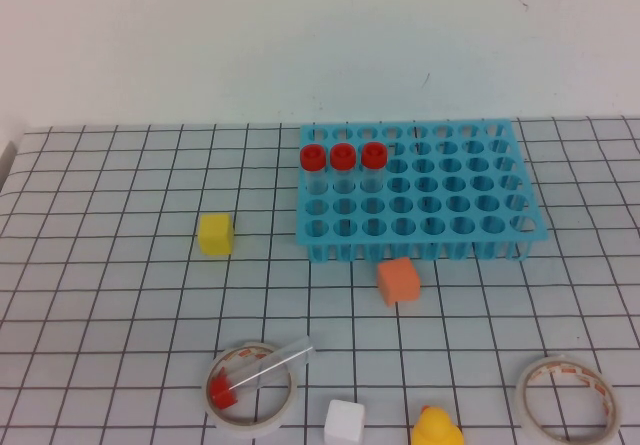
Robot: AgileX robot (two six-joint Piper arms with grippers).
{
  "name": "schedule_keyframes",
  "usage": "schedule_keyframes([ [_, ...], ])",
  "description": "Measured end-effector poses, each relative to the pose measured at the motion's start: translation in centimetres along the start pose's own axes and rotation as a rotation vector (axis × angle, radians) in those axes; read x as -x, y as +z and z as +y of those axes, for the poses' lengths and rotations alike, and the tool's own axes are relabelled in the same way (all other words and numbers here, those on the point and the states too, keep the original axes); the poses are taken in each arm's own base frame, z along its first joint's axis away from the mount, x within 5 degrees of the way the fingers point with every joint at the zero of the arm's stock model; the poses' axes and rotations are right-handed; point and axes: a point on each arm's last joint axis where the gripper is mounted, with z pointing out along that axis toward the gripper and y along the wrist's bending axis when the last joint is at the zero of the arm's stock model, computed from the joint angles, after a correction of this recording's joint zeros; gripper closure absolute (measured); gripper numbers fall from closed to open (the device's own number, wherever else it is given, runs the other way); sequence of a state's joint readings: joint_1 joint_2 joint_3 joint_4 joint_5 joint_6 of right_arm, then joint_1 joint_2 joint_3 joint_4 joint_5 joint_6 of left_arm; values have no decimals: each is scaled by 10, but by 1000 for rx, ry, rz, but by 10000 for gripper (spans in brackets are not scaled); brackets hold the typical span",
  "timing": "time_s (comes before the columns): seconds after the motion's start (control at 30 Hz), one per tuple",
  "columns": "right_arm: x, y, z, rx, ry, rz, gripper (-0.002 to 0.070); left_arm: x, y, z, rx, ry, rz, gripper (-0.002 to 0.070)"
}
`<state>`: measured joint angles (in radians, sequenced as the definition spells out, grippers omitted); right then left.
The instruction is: Place the test tubes
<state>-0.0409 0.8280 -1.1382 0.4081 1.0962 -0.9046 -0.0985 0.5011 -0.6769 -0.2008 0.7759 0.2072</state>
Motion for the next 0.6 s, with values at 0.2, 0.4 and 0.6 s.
schedule_keyframes([
  [0.2,28,66,-29,267,-108,167,678,-37,19,5,46,-22,86,676],
  [0.4,43,136,0,489,-318,269,678,-67,30,7,59,-20,205,676],
  [0.6,47,196,52,618,-576,391,678,-69,30,7,60,-30,214,676],
])
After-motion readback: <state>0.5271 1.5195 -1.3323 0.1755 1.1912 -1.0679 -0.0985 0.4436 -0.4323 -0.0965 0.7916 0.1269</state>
